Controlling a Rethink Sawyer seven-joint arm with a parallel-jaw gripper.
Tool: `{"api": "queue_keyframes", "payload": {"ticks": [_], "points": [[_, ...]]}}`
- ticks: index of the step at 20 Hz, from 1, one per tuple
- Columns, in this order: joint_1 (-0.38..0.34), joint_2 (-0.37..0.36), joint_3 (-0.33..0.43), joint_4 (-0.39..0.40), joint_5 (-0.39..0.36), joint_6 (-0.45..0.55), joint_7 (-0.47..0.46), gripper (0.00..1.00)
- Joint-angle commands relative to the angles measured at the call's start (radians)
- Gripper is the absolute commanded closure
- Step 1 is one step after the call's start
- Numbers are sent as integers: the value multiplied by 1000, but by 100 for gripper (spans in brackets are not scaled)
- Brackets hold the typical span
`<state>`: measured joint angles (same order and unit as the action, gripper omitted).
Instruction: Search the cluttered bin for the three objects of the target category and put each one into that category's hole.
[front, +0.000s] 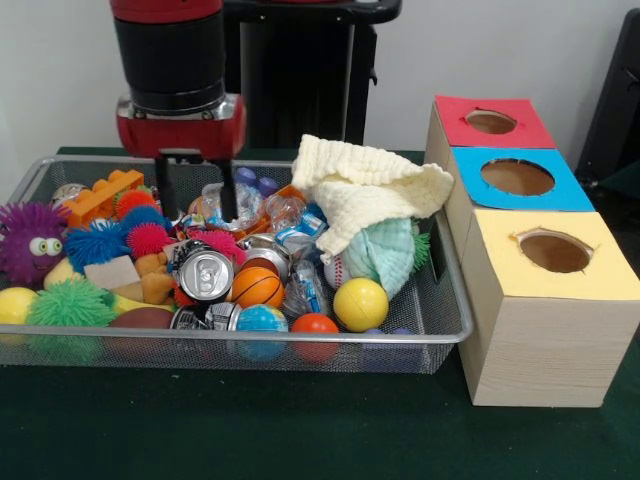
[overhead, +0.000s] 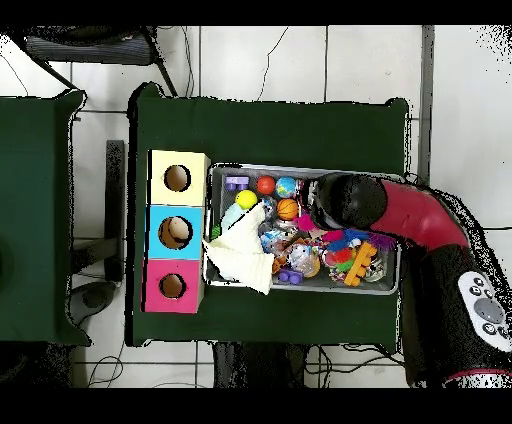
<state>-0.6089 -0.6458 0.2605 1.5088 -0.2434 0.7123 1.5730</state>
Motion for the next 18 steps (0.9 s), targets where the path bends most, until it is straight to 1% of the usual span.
{"api": "queue_keyframes", "payload": {"ticks": [1,4,7,10,12,14,18], "points": [[-27,42,6,-99,-81,155,-131,0],[-46,41,14,-73,-95,142,-133,0],[-55,69,17,-79,-109,140,-127,0],[-67,101,22,-63,-118,103,-108,0],[-78,116,24,-38,-124,63,-94,0],[-79,138,25,-46,-125,53,-78,0],[-84,164,19,-31,-122,28,-34,0]]}}
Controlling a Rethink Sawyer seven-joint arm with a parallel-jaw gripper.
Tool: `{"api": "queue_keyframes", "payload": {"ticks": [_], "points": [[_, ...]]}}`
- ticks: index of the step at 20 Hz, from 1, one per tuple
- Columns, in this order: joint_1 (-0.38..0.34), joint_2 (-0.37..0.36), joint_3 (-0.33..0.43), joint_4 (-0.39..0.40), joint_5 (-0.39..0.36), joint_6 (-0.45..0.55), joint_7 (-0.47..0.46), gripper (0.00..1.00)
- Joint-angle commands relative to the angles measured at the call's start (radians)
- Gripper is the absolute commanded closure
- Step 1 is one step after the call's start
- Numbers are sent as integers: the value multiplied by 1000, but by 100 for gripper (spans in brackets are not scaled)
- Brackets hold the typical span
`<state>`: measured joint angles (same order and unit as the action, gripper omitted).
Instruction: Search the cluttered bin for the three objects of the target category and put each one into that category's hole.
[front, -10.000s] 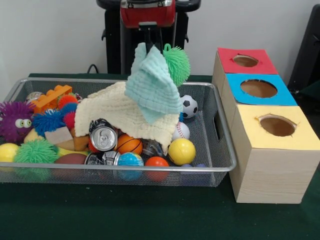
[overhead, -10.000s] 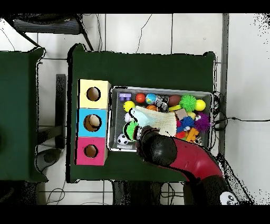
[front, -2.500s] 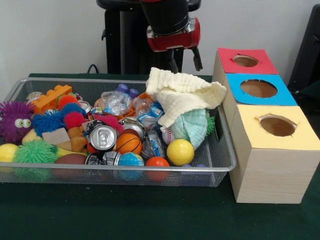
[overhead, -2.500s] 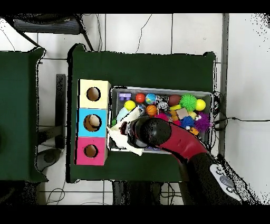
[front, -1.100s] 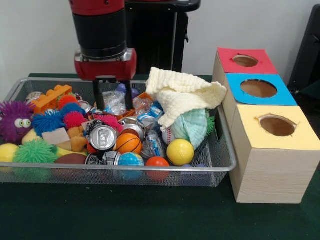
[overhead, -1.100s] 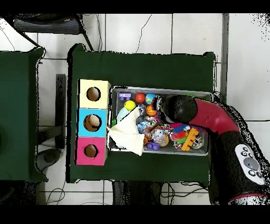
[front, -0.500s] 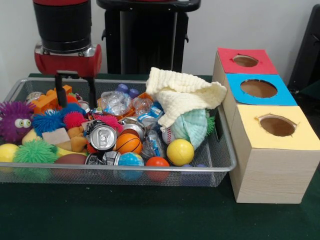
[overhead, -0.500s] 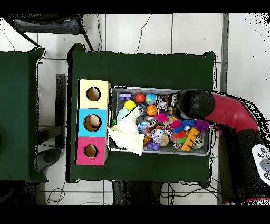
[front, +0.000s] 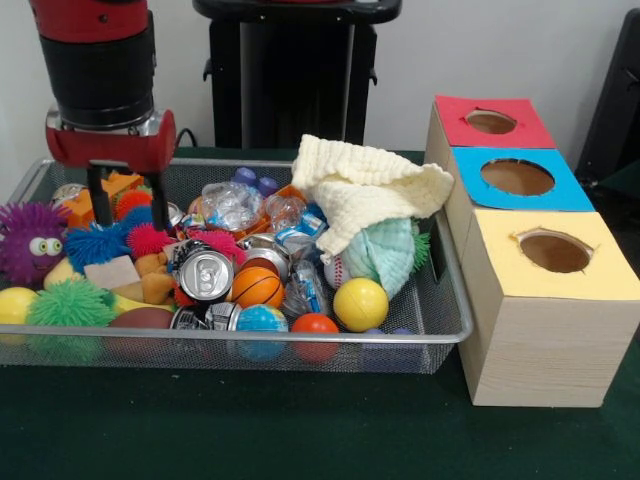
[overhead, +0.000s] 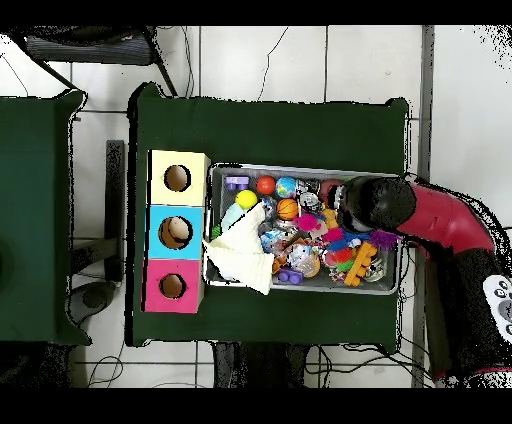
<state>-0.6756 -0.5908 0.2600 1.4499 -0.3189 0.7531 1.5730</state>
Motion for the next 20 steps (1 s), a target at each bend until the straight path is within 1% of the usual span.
{"api": "queue_keyframes", "payload": {"ticks": [1,4,7,12,14,20], "points": [[-15,116,19,16,-45,-4,-28,0],[-15,119,18,19,-37,-9,-4,0],[-17,121,17,13,-38,-11,-5,0],[-12,150,16,-21,-49,-36,0,0],[-6,171,15,-46,-56,-46,0,0],[14,203,-18,-84,-85,-70,23,0]]}}
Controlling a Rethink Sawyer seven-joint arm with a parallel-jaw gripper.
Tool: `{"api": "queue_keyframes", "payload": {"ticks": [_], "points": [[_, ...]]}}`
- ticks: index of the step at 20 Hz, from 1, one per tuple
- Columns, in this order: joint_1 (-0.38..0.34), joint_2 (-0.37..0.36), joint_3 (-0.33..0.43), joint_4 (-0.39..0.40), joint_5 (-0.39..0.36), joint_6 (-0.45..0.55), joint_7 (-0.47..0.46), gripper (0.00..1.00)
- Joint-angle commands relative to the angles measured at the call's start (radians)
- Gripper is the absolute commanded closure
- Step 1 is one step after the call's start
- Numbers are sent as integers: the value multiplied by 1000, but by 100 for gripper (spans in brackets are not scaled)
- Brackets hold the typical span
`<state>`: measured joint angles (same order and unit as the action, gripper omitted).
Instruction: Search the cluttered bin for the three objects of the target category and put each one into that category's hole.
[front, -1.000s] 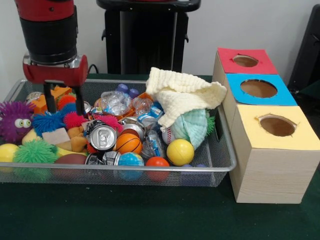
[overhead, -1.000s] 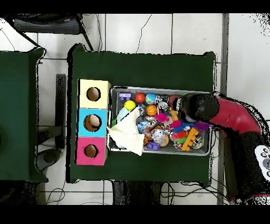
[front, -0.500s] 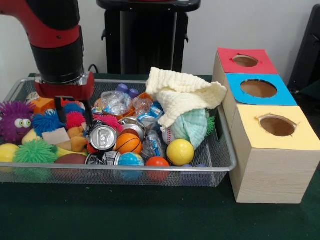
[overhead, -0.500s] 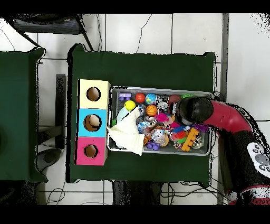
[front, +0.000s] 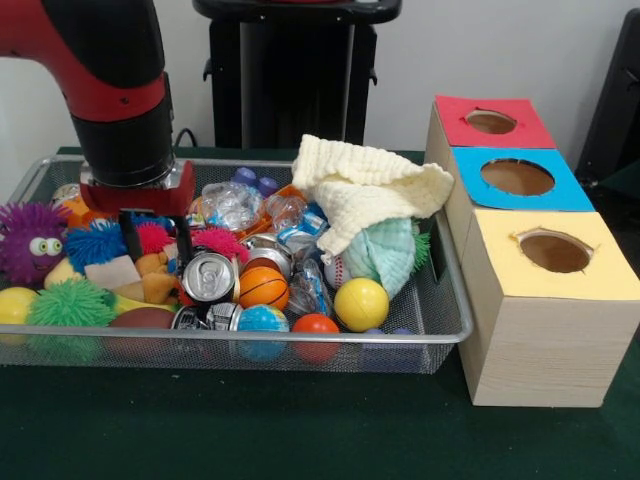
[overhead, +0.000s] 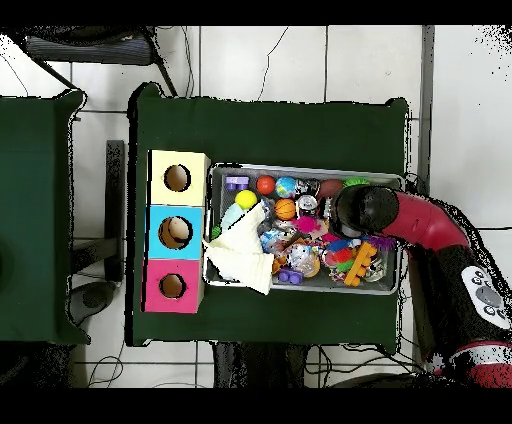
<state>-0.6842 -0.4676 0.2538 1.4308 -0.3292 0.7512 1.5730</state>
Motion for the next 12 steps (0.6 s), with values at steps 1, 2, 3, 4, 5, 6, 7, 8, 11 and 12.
{"api": "queue_keyframes", "payload": {"ticks": [1,2,3,4,5,6,7,8,11,12], "points": [[23,75,-18,-56,-77,-74,29,0],[23,75,-24,-49,-78,-84,36,0],[19,61,-31,-17,-79,-103,47,0],[18,60,-36,-7,-82,-117,53,0],[18,63,-40,-7,-83,-126,56,0],[19,66,-45,-6,-84,-135,58,0],[23,74,-50,-17,-85,-138,59,0],[28,78,-60,-20,-88,-143,63,0],[42,100,-78,-43,-83,-145,72,0],[46,106,-86,-44,-80,-146,78,0]]}}
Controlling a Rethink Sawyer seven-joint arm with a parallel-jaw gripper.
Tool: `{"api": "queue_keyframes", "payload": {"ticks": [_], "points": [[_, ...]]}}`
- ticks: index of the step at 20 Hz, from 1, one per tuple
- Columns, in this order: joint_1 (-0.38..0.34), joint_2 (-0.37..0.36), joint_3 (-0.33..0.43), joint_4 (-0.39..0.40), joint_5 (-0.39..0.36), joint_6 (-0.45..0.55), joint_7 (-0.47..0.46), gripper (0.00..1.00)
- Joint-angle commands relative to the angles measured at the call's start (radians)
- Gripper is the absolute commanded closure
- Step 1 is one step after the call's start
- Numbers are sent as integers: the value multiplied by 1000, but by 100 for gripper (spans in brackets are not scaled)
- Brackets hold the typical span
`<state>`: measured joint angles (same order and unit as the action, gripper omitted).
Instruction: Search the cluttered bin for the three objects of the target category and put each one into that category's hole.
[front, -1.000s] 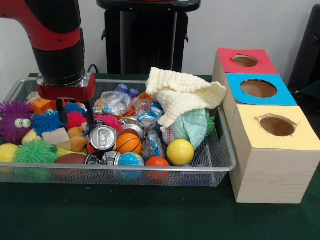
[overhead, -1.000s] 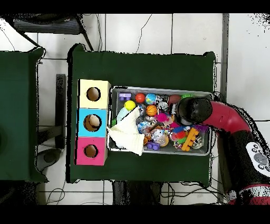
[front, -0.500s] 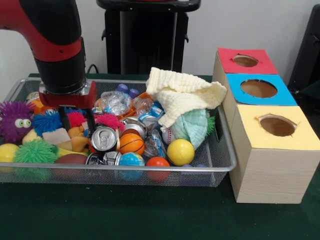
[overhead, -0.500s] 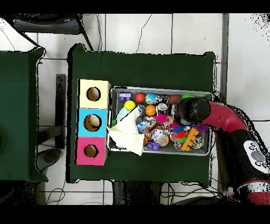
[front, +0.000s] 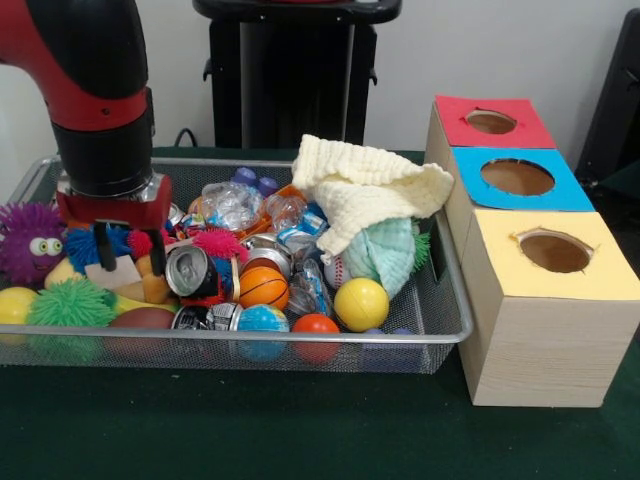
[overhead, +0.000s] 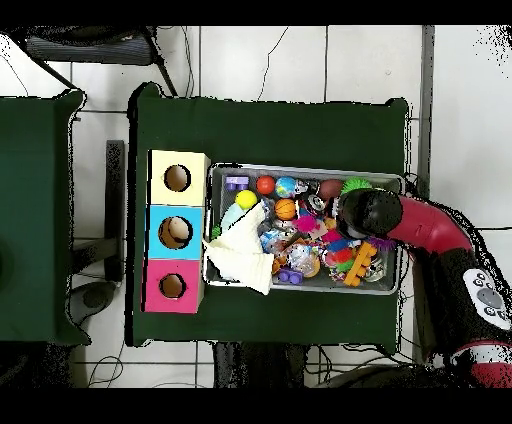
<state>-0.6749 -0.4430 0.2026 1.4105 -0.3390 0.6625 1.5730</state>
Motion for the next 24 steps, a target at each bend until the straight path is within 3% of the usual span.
{"api": "queue_keyframes", "payload": {"ticks": [1,8,16,19,24], "points": [[38,83,-39,-18,-66,-60,83,0],[62,63,-79,16,-13,-22,134,0],[84,16,-102,60,34,61,142,0],[95,9,-107,42,53,105,137,0],[85,-36,-97,90,90,110,125,0]]}}
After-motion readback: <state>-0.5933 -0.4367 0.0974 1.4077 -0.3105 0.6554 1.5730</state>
